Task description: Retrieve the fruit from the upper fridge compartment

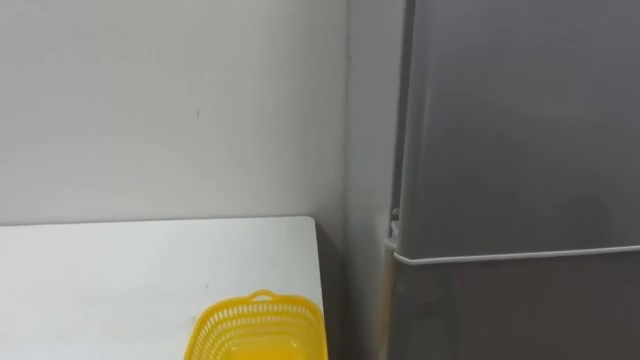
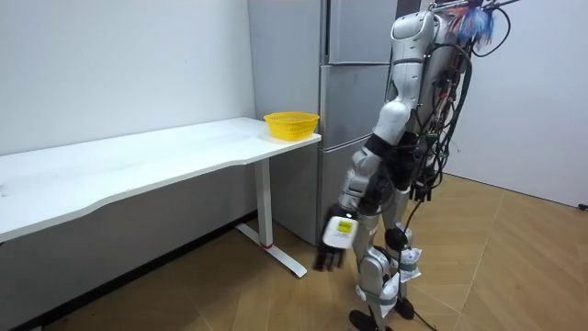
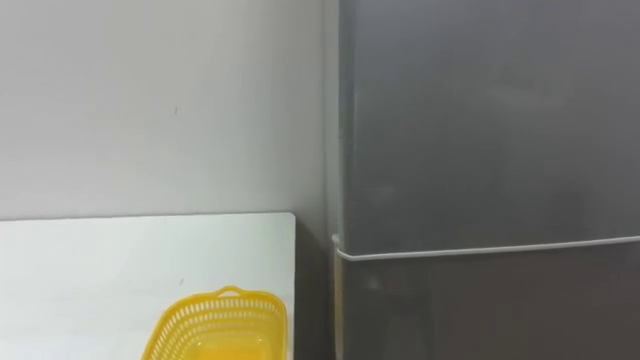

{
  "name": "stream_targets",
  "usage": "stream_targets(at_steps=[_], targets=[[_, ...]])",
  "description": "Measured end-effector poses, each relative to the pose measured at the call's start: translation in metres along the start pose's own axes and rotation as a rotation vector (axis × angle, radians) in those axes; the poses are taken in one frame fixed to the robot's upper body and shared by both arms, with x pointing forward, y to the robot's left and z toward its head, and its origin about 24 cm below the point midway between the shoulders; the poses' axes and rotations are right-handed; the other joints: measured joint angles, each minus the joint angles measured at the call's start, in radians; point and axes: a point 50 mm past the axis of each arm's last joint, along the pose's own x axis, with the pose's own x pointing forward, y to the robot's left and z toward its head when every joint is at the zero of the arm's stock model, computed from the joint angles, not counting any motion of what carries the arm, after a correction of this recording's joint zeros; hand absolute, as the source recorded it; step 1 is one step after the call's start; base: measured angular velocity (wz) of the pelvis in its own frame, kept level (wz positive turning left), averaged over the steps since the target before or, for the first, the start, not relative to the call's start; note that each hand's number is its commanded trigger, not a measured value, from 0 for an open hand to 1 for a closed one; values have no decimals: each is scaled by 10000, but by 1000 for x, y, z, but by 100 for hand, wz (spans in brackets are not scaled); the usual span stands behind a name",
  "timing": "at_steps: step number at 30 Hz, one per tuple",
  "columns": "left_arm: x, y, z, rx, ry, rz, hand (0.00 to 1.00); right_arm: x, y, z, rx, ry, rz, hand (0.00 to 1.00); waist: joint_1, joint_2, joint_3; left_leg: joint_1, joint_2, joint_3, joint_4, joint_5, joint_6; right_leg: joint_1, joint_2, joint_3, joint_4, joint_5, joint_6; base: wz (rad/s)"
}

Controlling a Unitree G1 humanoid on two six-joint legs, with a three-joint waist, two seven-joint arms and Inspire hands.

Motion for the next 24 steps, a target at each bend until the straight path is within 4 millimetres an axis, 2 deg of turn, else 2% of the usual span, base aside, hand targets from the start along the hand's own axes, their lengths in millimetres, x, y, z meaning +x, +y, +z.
stream_targets(at_steps=[3, 8, 12, 14, 18, 23, 24], targets=[[-7, -13, 24, -1288, -1089, -54, 0, 0, -3, 1, 115, -230, -305, 0, 59, 81, -72, -71, -4, 1, 53, 2, 2, -106, 0, -7, 115, 6, -8, -5], [-25, -28, 54, -2931, -2209, 310, 0, 0, -3, 1, 32, -577, -525, 0, 67, 77, -105, -134, -13, -50, 18, 0, 1, -173, -7, -23, 94, 4, -5, 1], [-47, -37, 81, -3070, -3905, 295, 0, 0, -5, 1, -225, -786, -788, 0, 176, 63, -115, -125, -14, -40, 21, 0, 0, -174, 33, 18, 107, 4, -4, -2], [-65, -43, 99, -3122, -5274, 298, 0, -1, -5, 0, -249, -899, -821, 0, 322, 68, -115, -114, -16, -31, 19, -1, 1, -180, 35, 65, 110, 4, -4, -3], [-88, -48, 120, -2616, -7468, 810, 0, -1, -5, 2, -395, -1062, -875, 0, 352, 109, -115, -143, -32, -123, 71, -3, 4, -171, 17, 4, 112, 5, -5, 5], [-144, -63, 153, -2294, -11070, 310, 0, -1, -5, 3, -356, -1099, -841, 0, 307, 143, -103, -135, -101, -427, 130, -2, 5, -71, -9, -121, 86, 3, -7, 8], [-149, -65, 156, -2266, -11404, 199, 0, -1, -5, 3, -353, -1097, -840, 0, 308, 139, -93, -136, -123, -436, 130, -2, 5, -68, -13, -130, 86, 3, -7, 4]])
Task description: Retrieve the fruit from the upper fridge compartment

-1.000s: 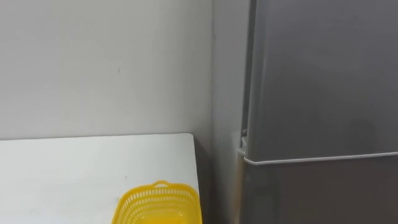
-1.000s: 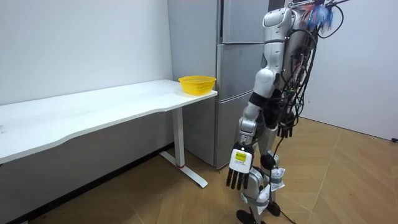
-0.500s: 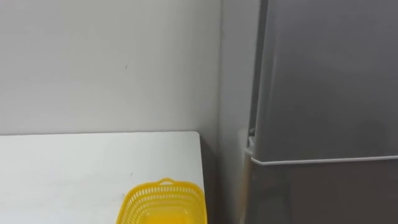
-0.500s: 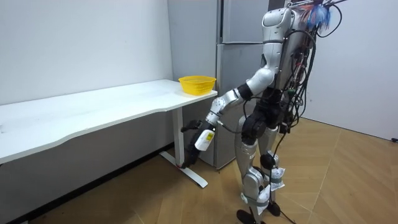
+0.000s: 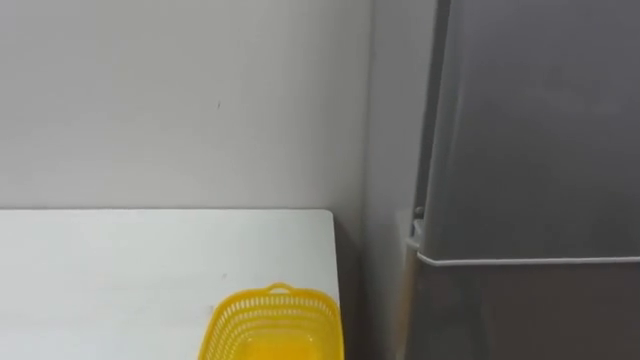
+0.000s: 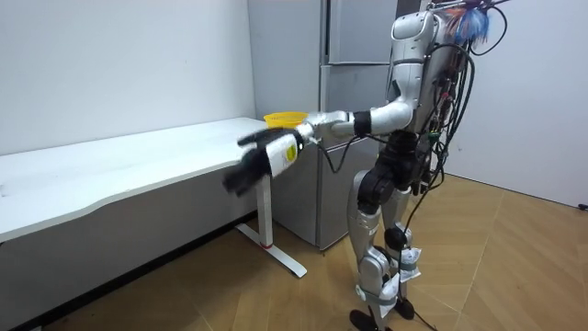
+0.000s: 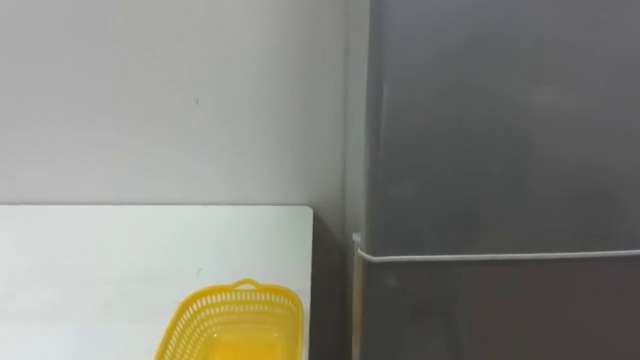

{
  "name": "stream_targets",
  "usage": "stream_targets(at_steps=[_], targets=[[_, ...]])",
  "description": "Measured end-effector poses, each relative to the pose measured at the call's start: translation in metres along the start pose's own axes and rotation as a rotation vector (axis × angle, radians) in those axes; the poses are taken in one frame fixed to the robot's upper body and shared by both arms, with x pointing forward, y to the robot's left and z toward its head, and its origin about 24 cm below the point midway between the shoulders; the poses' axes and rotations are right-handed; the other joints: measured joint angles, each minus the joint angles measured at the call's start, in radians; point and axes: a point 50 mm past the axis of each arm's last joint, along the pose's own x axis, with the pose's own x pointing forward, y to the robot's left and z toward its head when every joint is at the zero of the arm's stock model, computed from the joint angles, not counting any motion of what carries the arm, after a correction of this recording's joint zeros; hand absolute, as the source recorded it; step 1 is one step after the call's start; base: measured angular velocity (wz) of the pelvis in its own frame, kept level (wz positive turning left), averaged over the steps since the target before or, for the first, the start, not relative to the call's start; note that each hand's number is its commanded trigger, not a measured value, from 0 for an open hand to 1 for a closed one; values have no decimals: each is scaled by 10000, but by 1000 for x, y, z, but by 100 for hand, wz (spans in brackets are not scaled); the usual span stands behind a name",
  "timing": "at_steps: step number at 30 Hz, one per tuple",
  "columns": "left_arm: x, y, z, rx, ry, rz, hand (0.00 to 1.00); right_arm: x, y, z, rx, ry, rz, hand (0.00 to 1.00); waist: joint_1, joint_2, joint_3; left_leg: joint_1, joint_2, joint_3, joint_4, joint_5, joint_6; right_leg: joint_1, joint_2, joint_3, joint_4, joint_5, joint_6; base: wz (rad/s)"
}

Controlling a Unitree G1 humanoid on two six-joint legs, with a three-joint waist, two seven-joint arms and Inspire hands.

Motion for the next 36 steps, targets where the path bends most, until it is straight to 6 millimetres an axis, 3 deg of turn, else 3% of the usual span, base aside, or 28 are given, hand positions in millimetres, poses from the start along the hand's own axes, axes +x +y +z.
stream_targets(at_steps=[6, 8, 10, 11, 14, 16, 25, 32, 36], targets=[[-17, -23, 52, -1285, -2196, -1537, 0, 0, 1, 3, -79, -230, 230, 0, -100, 51, 31, -178, -55, -247, 103, -2, 13, -13, -7, -47, 0, -12, 14, 5], [-29, -32, 77, -2225, -2915, -2484, 0, 0, 4, 3, -116, -314, 460, 0, -303, 11, 73, -151, -50, -275, 151, -2, 13, 35, -14, -126, -104, -10, 11, 9], [-37, -43, 90, -2684, -3387, -3455, 0, 0, 4, 4, -105, -307, 531, 0, -300, 23, 82, -147, -41, -280, 159, -2, 13, 57, -16, -144, -133, -10, 11, 4], [-43, -50, 98, -2981, -3608, -4151, 0, 0, 3, 5, -96, -342, 566, 0, -333, 7, 146, -144, -35, -286, 149, -2, 13, 61, -15, -136, -156, -10, 11, 0], [-59, -61, 111, -3739, -3780, -5932, 0, 1, 5, 6, -111, -249, 855, 0, -507, 49, 183, -134, -33, -301, 112, -2, 13, 35, -9, -102, -172, -11, 13, 0], [-66, -66, 113, -3863, -3727, -6863, 0, 1, 5, 8, -114, -247, 921, 0, -631, 136, 208, -151, -34, -305, 105, -3, 14, 22, -6, -100, -199, -11, 14, 0], [-119, -112, 128, -4555, -3909, -12349, 0, 1, 5, 11, -509, -235, 1275, 0, -1137, 228, 142, -271, -27, -118, 136, 7, 16, -42, -4, 34, -167, -9, 11, -5], [-154, -126, 105, -3425, -2658, -15991, 0, 2, 1, 18, -781, -261, 1328, 0, -1449, 213, 150, -272, 0, 4, 89, 9, 14, -121, -6, 110, -149, -7, 12, -4], [-168, -128, 97, -3181, -1954, -17441, 0, 2, -6, 21, -807, -275, 1155, 0, -1591, 288, 101, -303, 19, 118, 120, 8, 14, -205, -5, 153, -157, -5, 12, -3]])
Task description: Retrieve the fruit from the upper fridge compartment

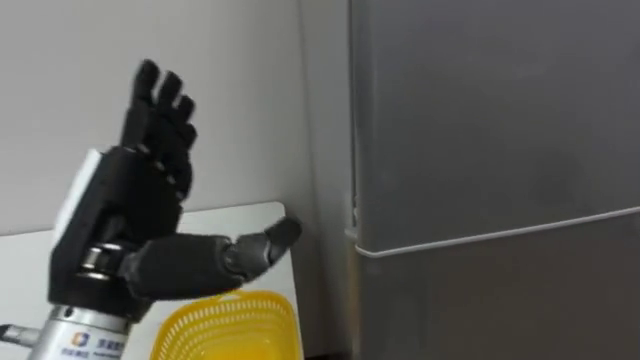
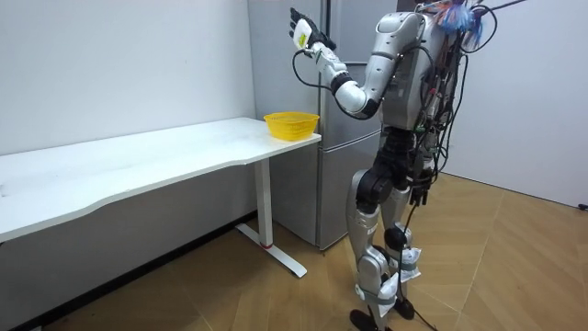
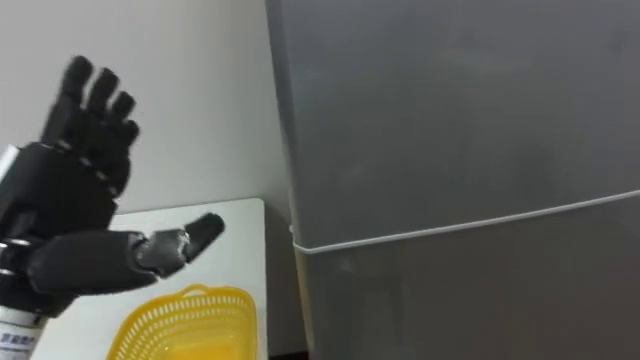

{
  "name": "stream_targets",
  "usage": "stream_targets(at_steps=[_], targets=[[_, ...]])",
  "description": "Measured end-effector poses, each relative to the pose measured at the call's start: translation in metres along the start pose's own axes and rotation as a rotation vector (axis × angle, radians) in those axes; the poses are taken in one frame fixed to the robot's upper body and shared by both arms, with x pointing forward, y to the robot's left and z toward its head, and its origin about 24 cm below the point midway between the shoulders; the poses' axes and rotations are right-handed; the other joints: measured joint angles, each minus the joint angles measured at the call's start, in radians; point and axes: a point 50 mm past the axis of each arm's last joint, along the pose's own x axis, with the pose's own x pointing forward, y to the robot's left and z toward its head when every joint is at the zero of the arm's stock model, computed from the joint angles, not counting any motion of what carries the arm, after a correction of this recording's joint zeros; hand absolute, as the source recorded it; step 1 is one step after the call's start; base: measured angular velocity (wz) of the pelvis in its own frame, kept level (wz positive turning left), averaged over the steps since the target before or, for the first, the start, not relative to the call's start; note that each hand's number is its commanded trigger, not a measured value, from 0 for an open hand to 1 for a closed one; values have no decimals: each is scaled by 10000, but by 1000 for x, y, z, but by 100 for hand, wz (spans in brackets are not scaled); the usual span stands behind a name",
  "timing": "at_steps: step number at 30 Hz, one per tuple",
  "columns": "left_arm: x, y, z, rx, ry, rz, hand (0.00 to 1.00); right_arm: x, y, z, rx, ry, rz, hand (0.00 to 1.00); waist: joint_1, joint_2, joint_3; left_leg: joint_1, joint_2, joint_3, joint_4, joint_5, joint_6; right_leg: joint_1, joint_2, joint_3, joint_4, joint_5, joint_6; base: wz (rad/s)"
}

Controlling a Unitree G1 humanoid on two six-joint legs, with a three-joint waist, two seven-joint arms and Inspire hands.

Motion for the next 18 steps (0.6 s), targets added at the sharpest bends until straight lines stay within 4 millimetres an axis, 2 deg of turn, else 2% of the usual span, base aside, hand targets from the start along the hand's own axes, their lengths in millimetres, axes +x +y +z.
stream_targets(at_steps=[3, 5, 9, 12, 18], targets=[[0, -3, -1, -74, 121, -517, 0, 0, -5, 0, -18, 93, -112, 0, -84, 95, -45, 8, 6, 48, 13, 0, 0, -23, 7, 60, -12, 0, 0, -5], [3, -7, -1, -313, 102, -999, 0, 0, -6, -1, -33, 169, -113, 0, -112, 150, -48, 22, 21, 142, 16, 0, 0, 5, 11, 80, -14, 0, 0, -2], [6, -13, 2, -705, -103, -1650, 0, 0, -5, -1, -17, 331, -53, 0, -158, 189, -23, 25, 51, 254, 10, 1, -2, 5, 30, 134, -9, 6, -11, -4], [6, -19, 0, -856, -5, -2020, 0, 0, -6, 0, -28, 349, -54, 0, -364, 181, -14, 14, 53, 269, -3, 1, -2, 20, 40, 164, -15, 8, -14, 0], [6, -30, -4, -1089, 182, -2783, 0, 0, -5, -1, -221, 424, 82, 0, -587, 101, 66, 24, 78, 448, -19, 1, -2, 2, 50, 227, -10, 9, -16, -2]])
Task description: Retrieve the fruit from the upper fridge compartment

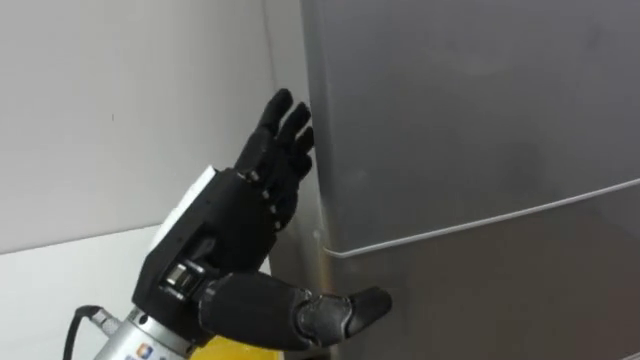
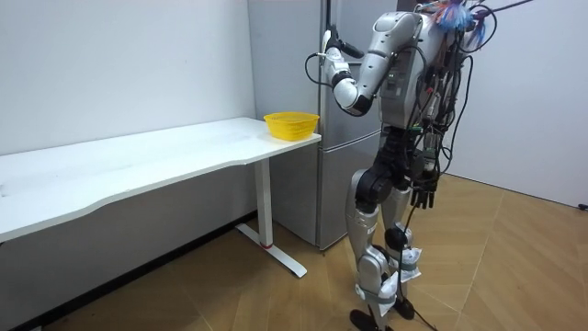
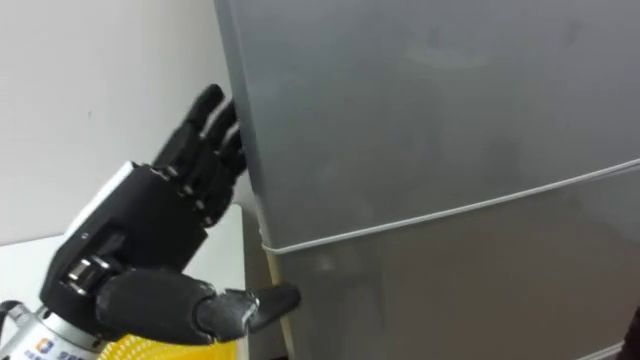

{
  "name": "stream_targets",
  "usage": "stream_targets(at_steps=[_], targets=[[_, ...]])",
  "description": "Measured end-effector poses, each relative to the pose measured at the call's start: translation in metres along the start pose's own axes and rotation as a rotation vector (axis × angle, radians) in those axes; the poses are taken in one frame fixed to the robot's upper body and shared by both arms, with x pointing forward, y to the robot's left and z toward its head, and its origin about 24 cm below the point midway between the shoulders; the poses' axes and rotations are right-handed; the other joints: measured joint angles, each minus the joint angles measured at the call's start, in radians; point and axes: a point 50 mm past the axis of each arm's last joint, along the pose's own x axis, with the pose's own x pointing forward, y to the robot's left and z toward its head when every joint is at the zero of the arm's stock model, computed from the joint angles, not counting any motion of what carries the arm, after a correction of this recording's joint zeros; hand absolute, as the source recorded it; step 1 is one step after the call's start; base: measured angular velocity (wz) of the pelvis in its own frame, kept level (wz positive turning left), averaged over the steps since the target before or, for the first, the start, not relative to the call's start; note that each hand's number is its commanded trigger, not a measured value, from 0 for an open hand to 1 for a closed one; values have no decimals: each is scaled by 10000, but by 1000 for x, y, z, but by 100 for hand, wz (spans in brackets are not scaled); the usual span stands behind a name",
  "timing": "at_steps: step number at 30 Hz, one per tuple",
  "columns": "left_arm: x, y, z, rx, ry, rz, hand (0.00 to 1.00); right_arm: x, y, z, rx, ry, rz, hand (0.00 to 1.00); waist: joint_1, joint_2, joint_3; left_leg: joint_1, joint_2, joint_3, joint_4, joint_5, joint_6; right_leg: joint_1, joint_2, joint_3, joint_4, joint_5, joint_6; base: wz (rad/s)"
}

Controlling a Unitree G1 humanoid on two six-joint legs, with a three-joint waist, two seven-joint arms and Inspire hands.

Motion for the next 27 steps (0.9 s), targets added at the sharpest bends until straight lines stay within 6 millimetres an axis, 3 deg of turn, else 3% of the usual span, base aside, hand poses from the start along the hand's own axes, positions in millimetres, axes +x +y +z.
stream_targets(at_steps=[15, 16, 17, 19, 24, 27], targets=[[0, -1, -1, -10, 32, -266, 0, 0, 1, 0, -183, 91, 63, 0, 2, -30, 18, -8, 8, 139, -6, -1, -1, -2, -9, -14, -8, 0, 1, 0], [0, -1, -1, -11, 34, -273, 7, 0, 1, 0, -182, 110, 62, 0, 2, -30, 17, -8, 8, 146, -6, -1, -2, -2, -9, -14, -8, 0, 1, 0], [0, -1, -1, 10, 45, -278, 56, 0, 1, 0, -183, 149, 58, 0, 0, -27, 16, -5, 8, 155, -4, -1, -1, -10, -9, -11, -5, 0, 1, 0], [0, -1, -1, 59, 64, -260, 99, 0, 0, -1, -182, 162, 53, 0, 1, -24, 14, 4, 15, 231, -1, -1, -1, -48, -10, -4, -6, 0, 1, 0], [-2, 8, -2, 152, 110, 353, 100, 0, 1, -1, -185, 181, 71, 0, 3, -11, 3, 30, 27, 345, 7, -1, -1, -62, -15, -26, 8, 0, 1, 0], [-2, 10, -1, 112, 73, 568, 71, 0, 1, -1, -191, 191, 78, 0, 5, -11, 3, 73, 25, 345, -16, -1, -2, -26, -18, -41, 5, 1, 2, 1]])
